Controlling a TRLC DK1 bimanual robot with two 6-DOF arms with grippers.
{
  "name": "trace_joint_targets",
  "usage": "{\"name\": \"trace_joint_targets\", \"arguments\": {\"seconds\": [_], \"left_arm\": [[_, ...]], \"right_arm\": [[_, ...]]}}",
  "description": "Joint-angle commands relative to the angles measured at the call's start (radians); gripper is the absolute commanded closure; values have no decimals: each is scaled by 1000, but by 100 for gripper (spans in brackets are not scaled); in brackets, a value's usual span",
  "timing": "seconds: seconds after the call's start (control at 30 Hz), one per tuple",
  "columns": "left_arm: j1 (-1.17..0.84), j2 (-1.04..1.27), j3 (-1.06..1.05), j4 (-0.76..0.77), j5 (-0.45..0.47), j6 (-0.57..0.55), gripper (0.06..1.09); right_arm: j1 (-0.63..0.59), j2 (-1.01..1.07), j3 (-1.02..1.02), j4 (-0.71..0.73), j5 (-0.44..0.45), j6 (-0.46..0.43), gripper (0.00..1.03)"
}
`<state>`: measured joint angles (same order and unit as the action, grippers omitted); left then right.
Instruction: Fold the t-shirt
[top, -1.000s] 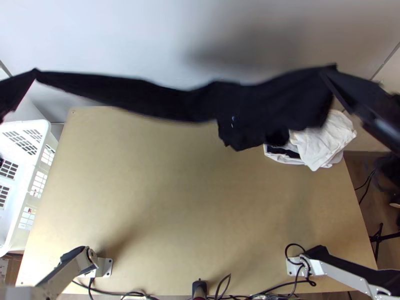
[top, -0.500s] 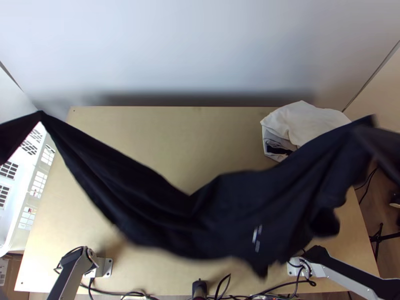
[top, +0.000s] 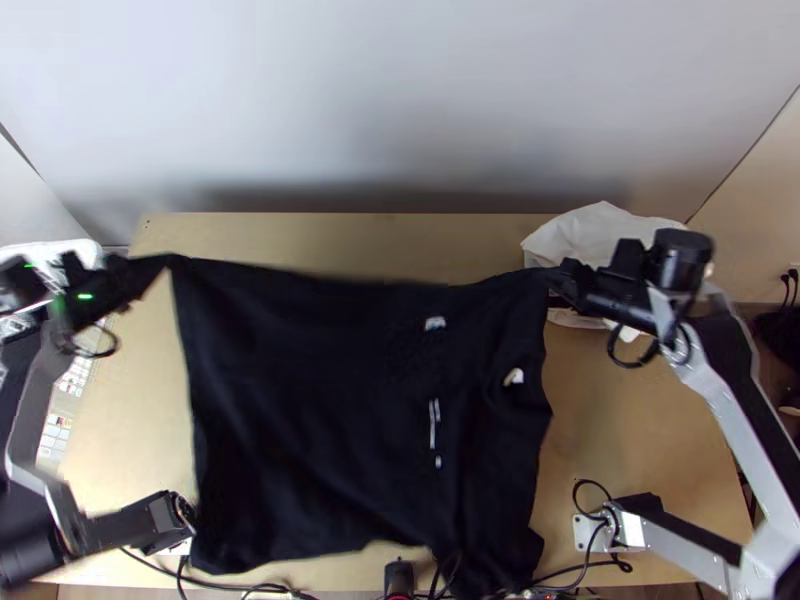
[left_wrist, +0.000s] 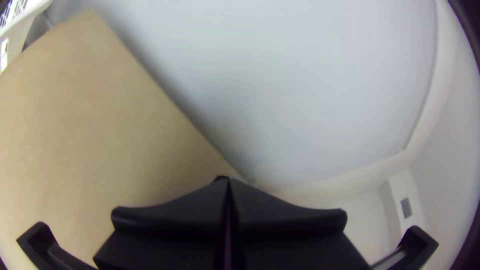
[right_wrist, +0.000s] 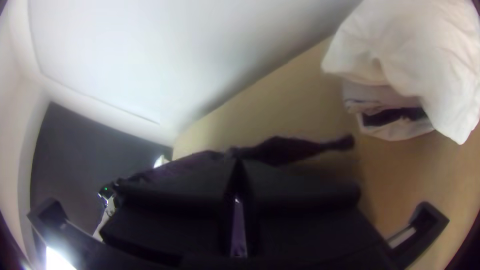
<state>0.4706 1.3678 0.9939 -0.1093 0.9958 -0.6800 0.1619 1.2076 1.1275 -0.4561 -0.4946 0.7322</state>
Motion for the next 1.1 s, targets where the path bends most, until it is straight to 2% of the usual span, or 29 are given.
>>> {"name": "trace_joint_targets", "arguments": {"seconds": [0.0, 0.17, 0.43, 0.83, 1.07], "left_arm": [[-95, 303, -14, 22, -220, 111, 105], [-101, 406, 61, 20, -322, 131, 105], [-135, 432, 114, 25, -342, 135, 105], [-263, 475, 204, 30, -427, 128, 105], [-267, 560, 313, 16, -468, 120, 105]], "right_arm": [[-114, 207, -86, 180, 16, -7, 100], [-156, 311, 11, 212, 30, -7, 100], [-74, 386, 29, 310, 140, -4, 100], [80, 520, 83, 439, 326, 7, 100], [77, 587, 150, 453, 406, 9, 100]]}}
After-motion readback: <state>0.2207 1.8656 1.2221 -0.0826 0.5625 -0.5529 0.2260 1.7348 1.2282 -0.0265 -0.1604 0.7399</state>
